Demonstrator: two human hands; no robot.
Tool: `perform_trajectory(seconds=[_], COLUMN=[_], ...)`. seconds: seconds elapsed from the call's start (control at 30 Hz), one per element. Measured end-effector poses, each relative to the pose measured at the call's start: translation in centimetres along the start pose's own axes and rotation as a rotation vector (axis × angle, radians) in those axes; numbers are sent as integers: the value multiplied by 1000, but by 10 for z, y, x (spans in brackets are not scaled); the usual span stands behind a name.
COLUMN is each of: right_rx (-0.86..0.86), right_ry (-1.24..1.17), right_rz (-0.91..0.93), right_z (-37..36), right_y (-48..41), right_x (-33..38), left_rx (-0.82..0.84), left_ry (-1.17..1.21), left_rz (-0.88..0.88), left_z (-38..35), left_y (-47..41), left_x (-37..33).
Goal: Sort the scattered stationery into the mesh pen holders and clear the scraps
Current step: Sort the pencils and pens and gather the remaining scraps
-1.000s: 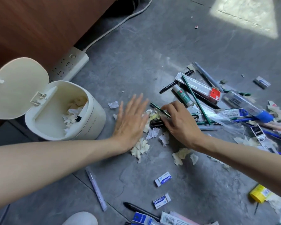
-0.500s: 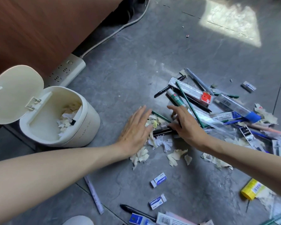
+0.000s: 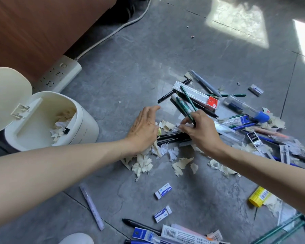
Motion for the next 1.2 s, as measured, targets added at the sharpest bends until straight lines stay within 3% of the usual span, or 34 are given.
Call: perform_trajectory(seconds=[0.1,0.17,0.33,0.47,0.53,0.63,0.77,1.0,1.2], right_rx=[65,92,107,29,94,249,304,233,144], right_ry=[-147,-238,-312,-141,-1,148,291,275,319], right_rz=[-101,-121,-230,-165,-82,-20,47,15,-27], right_z=[-9,-13,-11,8,11,2,-5,-2,2], right_y=[8,15,16,7,6,7,3,0,-2], right_x=[9,17,5,-15,-22,-32,-34,-38,-45], left_rx=[8,53,342,490,540,556,571,553,497], left_ry=[-29,-126,-198,-267,-304,-342,-406,-356,-143], left_rz=[47,-23,-223,-328,-334,-329,-372,-334,-188], left_z=[6,7,-14,-30,-39,-42,-30,-14,-28], left_y=[-2,-4,-6,-4,-2,-1,8,55,98], left_x=[9,9,-10,-37,-40,-33,-12,22,17])
Point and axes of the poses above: each hand's wrist, its own y-axis away from the middle knuckle, its own z-axis out of the back of the hand, x = y × z, the point moved 8 cm from there along -y, towards the middle knuckle, and after that the axes turned 2 degrees about -z, right-handed, at the moved point
